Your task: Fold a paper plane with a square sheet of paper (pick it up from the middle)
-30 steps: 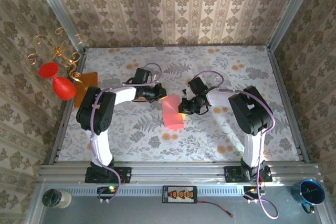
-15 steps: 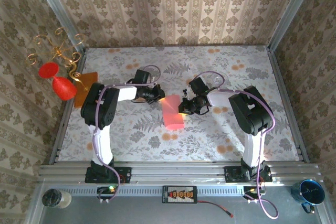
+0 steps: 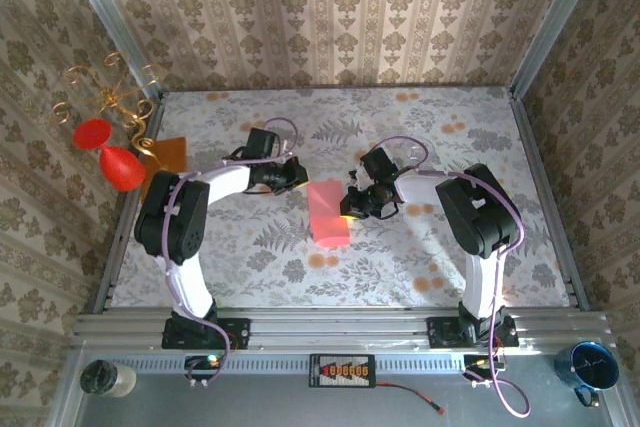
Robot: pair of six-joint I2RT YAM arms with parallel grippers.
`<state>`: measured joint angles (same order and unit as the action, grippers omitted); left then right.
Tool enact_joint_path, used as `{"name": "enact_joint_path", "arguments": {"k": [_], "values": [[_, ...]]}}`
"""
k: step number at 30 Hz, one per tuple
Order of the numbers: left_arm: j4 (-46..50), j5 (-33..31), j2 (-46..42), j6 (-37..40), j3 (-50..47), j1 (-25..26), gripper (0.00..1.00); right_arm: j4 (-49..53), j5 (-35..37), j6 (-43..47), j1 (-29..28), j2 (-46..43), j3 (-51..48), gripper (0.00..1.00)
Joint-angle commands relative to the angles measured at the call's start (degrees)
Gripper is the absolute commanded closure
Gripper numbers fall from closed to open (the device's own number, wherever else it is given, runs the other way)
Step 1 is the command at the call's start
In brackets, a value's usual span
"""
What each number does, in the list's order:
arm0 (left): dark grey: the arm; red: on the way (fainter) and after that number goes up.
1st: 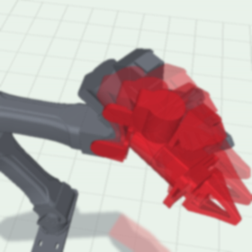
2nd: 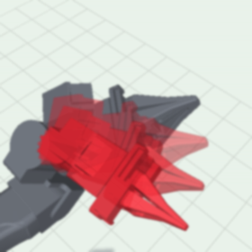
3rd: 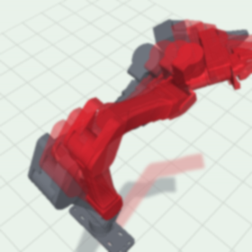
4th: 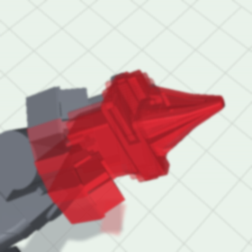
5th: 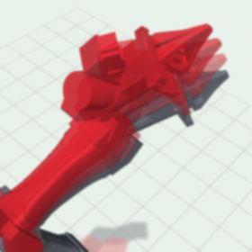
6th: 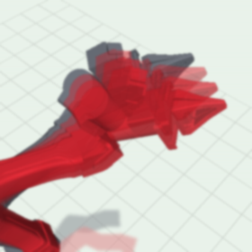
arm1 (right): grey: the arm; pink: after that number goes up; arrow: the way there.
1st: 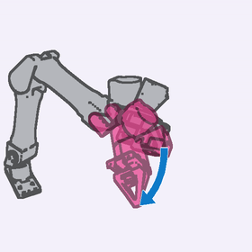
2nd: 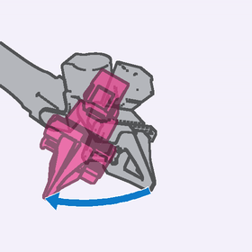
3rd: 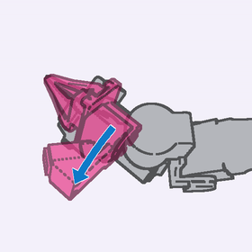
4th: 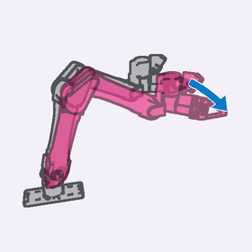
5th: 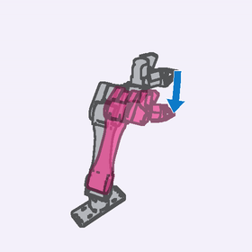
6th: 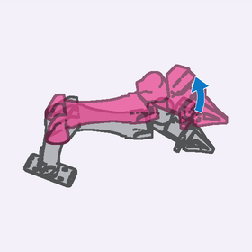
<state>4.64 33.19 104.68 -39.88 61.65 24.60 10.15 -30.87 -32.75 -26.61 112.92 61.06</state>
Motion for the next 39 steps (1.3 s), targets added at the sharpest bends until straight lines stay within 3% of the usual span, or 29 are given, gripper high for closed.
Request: {"name": "enact_joint_path", "arguments": {"k": [1, 8, 19, 25, 32, 39], "values": [[2.6, 2.0, -2.2, -1.6, -3.6, 4.0, 0.99, 12.7, 19.0, -0.5, 0.0, 10.8, -7.7, 0.92], [6.2, 5.2, -2.3, -0.3, -5.8, 8.1, 1.00, 12.9, 19.2, -0.3, -0.1, 10.8, -7.7, 0.92], [8.7, 6.2, 1.8, 1.4, -4.8, 8.5, 1.00, 13.1, 19.5, -0.6, 0.0, 10.9, -7.5, 0.92], [11.1, 5.6, 0.9, 4.1, -8.6, 5.9, 1.00, 13.7, 20.1, -0.4, 0.0, 11.3, -7.1, 0.92], [9.8, 7.8, -1.7, 5.6, -16.3, -3.2, 1.00, 13.9, 21.3, -0.4, -0.1, 11.9, -7.2, 0.92], [7.6, 9.0, -9.0, 1.8, -14.4, -0.8, 1.00, 13.7, 21.4, -0.5, -0.1, 12.2, -7.5, 0.92]]}}
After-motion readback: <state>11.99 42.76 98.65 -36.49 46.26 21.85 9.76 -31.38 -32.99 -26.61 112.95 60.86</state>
